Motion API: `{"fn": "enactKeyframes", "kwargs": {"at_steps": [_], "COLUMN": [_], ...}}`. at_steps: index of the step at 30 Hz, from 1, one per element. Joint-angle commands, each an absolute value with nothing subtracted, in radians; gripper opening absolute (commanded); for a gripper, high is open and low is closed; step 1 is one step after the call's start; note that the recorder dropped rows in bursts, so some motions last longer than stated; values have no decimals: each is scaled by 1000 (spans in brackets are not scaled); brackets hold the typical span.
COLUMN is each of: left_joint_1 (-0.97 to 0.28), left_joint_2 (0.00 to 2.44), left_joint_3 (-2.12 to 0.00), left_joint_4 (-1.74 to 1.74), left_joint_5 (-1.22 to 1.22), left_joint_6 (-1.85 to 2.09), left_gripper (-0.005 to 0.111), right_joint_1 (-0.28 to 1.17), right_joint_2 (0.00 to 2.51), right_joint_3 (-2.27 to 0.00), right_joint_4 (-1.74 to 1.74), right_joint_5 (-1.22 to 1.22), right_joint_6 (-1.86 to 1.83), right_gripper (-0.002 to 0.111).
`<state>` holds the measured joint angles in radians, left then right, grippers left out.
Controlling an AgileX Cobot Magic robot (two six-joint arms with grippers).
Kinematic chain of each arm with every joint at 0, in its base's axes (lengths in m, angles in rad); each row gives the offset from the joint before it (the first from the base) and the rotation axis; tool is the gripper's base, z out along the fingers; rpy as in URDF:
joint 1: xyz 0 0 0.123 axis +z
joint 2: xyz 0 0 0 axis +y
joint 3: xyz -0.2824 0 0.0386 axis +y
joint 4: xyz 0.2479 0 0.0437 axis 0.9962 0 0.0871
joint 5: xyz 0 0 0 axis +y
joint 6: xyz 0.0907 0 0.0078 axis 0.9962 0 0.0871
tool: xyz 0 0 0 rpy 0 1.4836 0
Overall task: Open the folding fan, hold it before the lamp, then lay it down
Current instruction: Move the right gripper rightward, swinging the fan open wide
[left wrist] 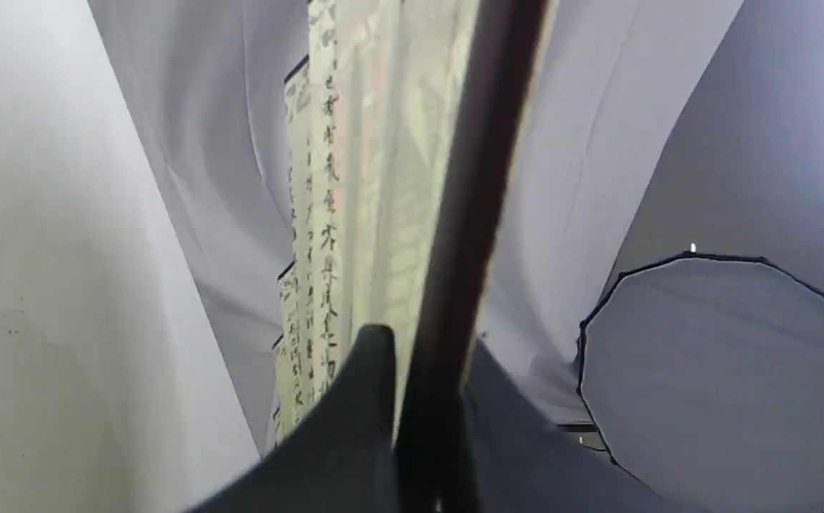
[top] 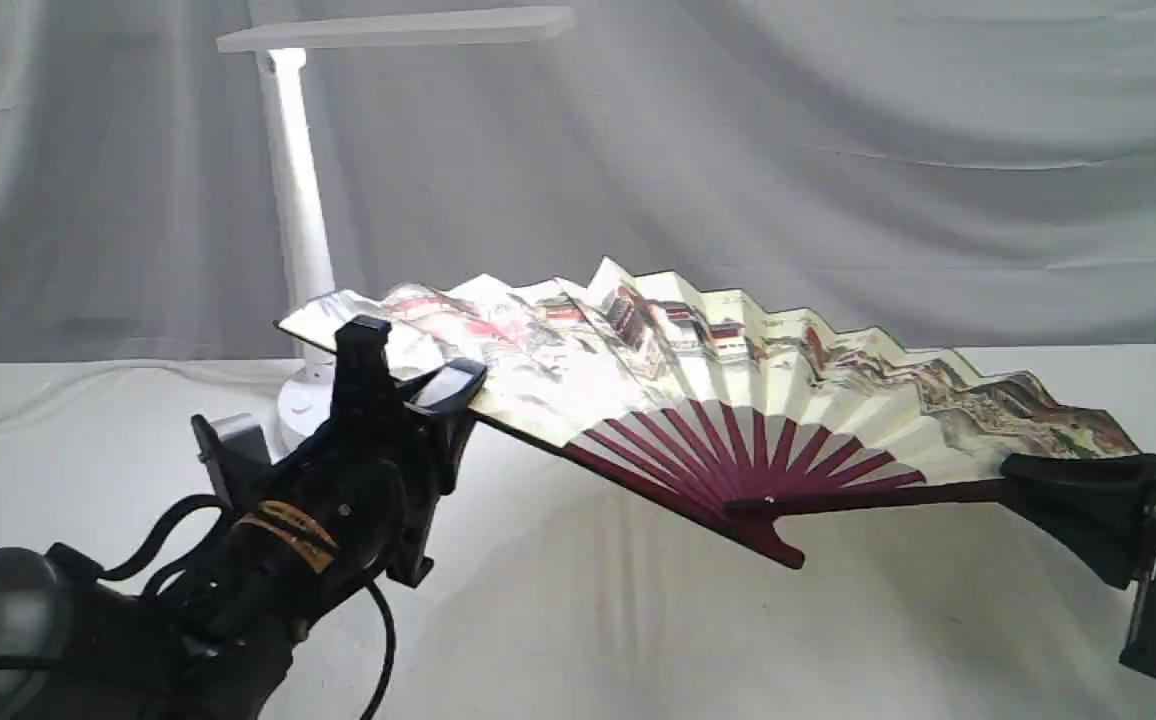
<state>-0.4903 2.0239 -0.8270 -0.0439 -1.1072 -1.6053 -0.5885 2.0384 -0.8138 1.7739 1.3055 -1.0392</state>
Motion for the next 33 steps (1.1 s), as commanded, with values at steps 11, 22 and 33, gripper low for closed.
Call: {"fn": "enactKeyframes", "kwargs": {"at_steps": [11,22,33], "left_joint_1": [-466,-466,-466], "left_joint_2": [1998,1998,1977], "left_joint_3": [-829,-829,-829], "left_joint_4": [-242,-233,-289], "left_joint_5": [-1221,-1221,-1221], "left_joint_6": [-1676,-1638,-1640], "left_gripper": [0,0,0], "right_joint_1": [-650,-697,-697], "right_joint_2": [1986,1984,1968], "right_joint_3": [-811,-811,-811], "right_joint_4": [1744,1736,1744], "right_joint_5": [1221,1221,1221], "right_joint_6": [-1123,-1121,-1097], "right_gripper": [0,0,0]}}
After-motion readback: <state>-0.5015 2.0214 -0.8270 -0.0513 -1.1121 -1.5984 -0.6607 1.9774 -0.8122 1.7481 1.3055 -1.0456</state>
